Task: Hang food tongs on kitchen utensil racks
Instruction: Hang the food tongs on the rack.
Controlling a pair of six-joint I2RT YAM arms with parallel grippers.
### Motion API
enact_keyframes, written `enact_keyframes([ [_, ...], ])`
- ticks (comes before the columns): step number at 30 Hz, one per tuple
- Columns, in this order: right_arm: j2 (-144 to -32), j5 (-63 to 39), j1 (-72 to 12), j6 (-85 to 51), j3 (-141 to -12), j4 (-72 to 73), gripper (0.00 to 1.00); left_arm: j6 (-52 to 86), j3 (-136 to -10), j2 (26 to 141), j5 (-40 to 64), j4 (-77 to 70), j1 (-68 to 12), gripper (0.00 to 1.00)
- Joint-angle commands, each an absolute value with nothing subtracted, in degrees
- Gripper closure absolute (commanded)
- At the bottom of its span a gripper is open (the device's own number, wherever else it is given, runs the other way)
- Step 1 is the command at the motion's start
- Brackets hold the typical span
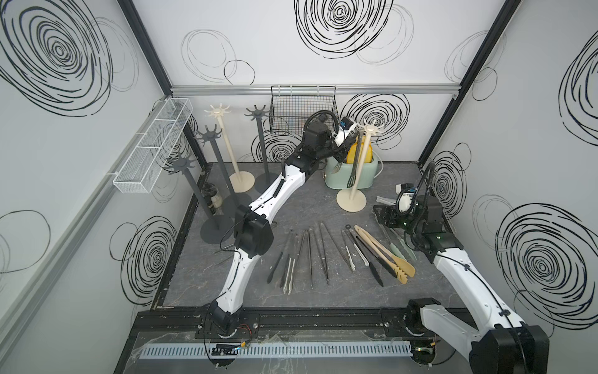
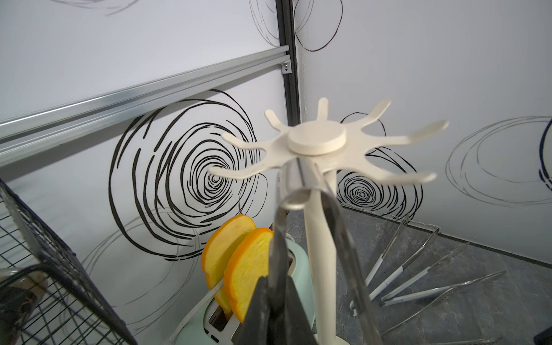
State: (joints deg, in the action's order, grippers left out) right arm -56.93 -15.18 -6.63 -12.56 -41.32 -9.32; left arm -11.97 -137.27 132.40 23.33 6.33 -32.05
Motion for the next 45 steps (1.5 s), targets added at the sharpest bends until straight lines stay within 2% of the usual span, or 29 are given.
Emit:
enact_keyframes([
  [1,-57.22,-15.91,-6.41,-11.77,-40.69,-8.13,0.19,-14.02,-138.29,133.07,24.43,4.28,-32.51,1.0],
  [3,-57.44,-16.2,-6.44,-11.75,-40.56,-8.05,0.19,-14.63,-137.31,132.73,24.48,4.33,-32.56,1.0],
  [6,-57.74,-16.39,-6.42,-11.73,-40.68,-7.98,0.19,-15.52,-136.66,132.69,24.48,4.72,-32.61,0.91],
  [17,-58.49,-16.6,-6.36,-11.69,-40.94,-7.87,0.19,-16.49,-136.67,132.63,25.04,5.03,-31.96,0.77],
  [31,-58.62,-16.78,-6.42,-11.67,-41.05,-7.89,0.19,-16.96,-137.61,131.62,24.58,4.71,-32.43,0.74],
  [37,-58.61,-16.9,-6.42,-11.69,-40.94,-7.82,0.19,-17.31,-142.33,133.33,24.02,5.56,-32.7,0.79],
  [45,-58.86,-17.23,-6.47,-11.69,-40.96,-7.72,0.19,-18.46,-141.58,132.5,23.67,6.66,-33.4,0.79],
])
